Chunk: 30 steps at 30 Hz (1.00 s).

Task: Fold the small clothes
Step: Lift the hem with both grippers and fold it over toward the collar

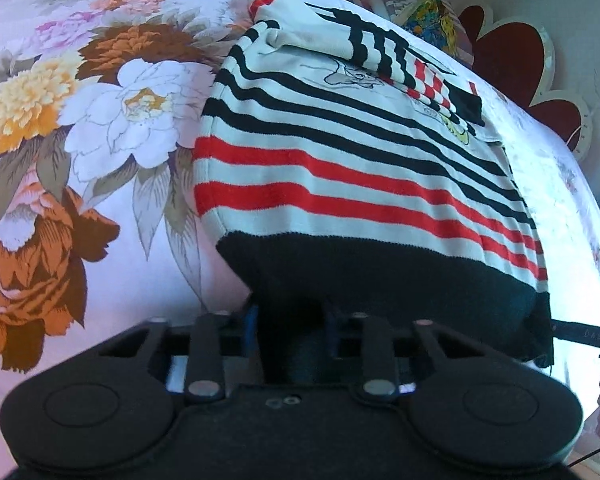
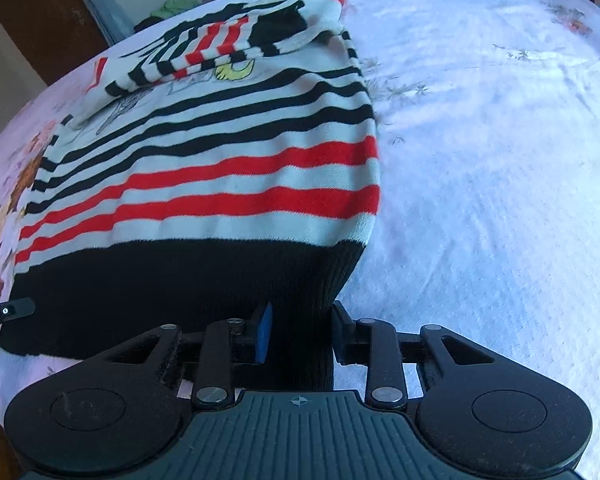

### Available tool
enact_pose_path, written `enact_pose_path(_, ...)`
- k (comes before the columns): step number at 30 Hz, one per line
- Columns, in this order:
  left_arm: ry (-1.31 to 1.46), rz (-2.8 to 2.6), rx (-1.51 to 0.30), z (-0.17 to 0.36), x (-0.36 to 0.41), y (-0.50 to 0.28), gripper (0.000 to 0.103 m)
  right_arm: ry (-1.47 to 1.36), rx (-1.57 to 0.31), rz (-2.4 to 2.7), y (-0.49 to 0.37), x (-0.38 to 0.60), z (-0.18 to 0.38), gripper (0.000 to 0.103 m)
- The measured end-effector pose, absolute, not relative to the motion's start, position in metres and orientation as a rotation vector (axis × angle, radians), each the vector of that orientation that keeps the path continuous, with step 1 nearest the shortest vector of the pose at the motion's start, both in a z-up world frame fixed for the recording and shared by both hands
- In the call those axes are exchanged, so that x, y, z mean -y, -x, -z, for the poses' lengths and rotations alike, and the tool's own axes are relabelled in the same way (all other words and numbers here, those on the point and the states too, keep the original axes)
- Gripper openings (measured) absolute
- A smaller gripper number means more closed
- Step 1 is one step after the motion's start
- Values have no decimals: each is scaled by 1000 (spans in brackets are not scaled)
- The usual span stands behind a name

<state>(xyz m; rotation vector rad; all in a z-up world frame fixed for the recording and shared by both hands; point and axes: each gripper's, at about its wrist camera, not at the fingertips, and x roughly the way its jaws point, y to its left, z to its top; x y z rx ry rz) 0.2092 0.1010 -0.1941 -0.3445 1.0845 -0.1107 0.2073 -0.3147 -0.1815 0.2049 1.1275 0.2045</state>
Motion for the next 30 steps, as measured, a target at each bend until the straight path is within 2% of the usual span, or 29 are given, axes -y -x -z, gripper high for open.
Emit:
enact_pose_path(1, 353, 119, -1085, 194, -101, -210, 16, -215, -1132, -221, -208, 314, 181, 9)
enact_pose_path(3, 370, 132, -1082, 193, -103, -213, 9, -246, -1127, -244, -209, 311, 178, 9)
enact_pose_path(7, 400, 181, -1043, 181, -105, -222, 9, -255, -1075, -294, -212, 301, 164, 9)
enact_pose_path(15, 399, 245, -841, 131, -100, -266, 7, -376, -896, -322, -248, 302, 113, 9)
enact_pose_path(22, 380, 261, -716, 107, -87, -336, 7, -423, -770, -318, -330, 309, 89, 9)
enact_pose_path(30, 403, 210, -659, 111, -86, -436, 7, -511, -730, -294, -451, 316, 103, 9)
